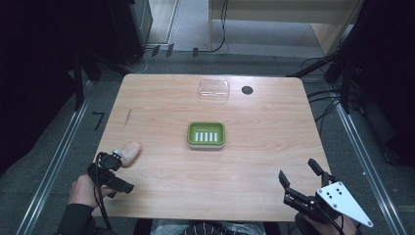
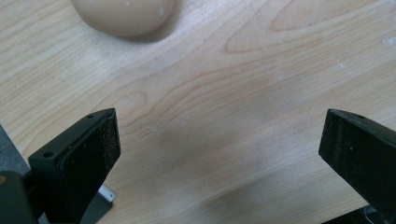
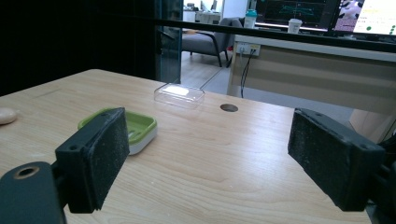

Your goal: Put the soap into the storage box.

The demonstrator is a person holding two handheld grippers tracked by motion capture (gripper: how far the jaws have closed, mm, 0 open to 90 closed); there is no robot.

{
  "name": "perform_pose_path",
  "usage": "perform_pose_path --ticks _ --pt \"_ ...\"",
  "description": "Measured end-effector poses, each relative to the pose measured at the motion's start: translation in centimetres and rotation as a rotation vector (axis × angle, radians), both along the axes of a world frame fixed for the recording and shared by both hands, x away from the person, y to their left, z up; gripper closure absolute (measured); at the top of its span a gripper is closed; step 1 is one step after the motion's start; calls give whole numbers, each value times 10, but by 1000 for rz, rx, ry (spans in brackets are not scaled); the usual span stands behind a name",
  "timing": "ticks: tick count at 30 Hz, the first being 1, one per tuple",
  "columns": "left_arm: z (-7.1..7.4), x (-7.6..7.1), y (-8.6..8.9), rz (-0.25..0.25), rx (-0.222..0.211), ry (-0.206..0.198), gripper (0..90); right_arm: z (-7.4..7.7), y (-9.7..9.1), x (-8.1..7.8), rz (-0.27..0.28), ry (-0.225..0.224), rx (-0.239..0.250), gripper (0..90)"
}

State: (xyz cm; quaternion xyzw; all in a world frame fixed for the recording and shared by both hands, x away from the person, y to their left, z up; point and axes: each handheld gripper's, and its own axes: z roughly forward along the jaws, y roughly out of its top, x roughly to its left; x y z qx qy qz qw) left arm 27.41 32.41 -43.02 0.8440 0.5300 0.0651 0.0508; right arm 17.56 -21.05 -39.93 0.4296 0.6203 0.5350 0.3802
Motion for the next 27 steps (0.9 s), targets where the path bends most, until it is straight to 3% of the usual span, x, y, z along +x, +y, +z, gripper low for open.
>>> perform_pose_path --ticks 13,27 --pt "8 25 -6 -8 -12 -30 0 -1 -2 1 -2 5 0 132" --pt "13 41 5 11 -26 -46 0 0 -1 0 -2 4 -4 132"
